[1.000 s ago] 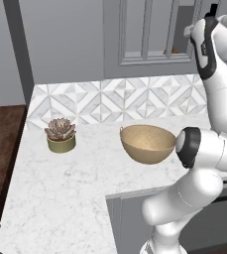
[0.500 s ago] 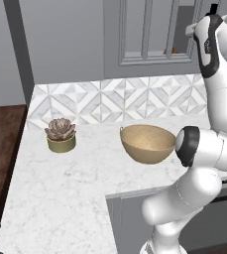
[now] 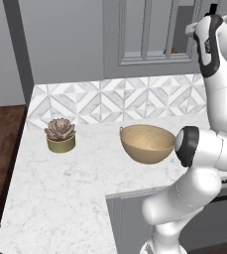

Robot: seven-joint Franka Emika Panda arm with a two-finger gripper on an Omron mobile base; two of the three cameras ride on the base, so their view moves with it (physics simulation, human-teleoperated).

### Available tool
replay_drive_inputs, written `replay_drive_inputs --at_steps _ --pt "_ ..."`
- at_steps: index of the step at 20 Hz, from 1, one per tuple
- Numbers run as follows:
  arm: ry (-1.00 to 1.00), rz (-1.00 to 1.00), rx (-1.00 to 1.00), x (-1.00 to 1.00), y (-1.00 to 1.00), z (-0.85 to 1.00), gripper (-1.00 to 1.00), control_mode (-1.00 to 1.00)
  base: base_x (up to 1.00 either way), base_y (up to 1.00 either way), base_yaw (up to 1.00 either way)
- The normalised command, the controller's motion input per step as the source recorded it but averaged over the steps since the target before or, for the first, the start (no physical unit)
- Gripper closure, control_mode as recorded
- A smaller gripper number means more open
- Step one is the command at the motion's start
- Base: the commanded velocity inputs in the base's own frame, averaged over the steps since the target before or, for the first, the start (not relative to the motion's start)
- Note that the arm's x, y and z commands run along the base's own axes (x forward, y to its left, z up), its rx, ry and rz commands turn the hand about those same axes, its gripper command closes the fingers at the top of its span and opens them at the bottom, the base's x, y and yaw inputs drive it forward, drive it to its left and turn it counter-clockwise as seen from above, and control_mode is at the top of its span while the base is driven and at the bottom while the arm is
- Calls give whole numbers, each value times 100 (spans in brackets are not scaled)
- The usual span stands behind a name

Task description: Open the cabinet, pick up the bread from the cabinet and place it in the basket. Then move the basket to the dining counter.

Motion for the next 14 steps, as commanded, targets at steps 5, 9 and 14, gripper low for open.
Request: replay_drive_inputs --at_steps 5,9,14 --pt "0 25 2 44 79 -20 100 -100 0 0 0" --pt "0 26 0 14 100 -26 100 -100 0 0 0" --pt "0 25 0 9 100 -10 100 -100 0 0 0"
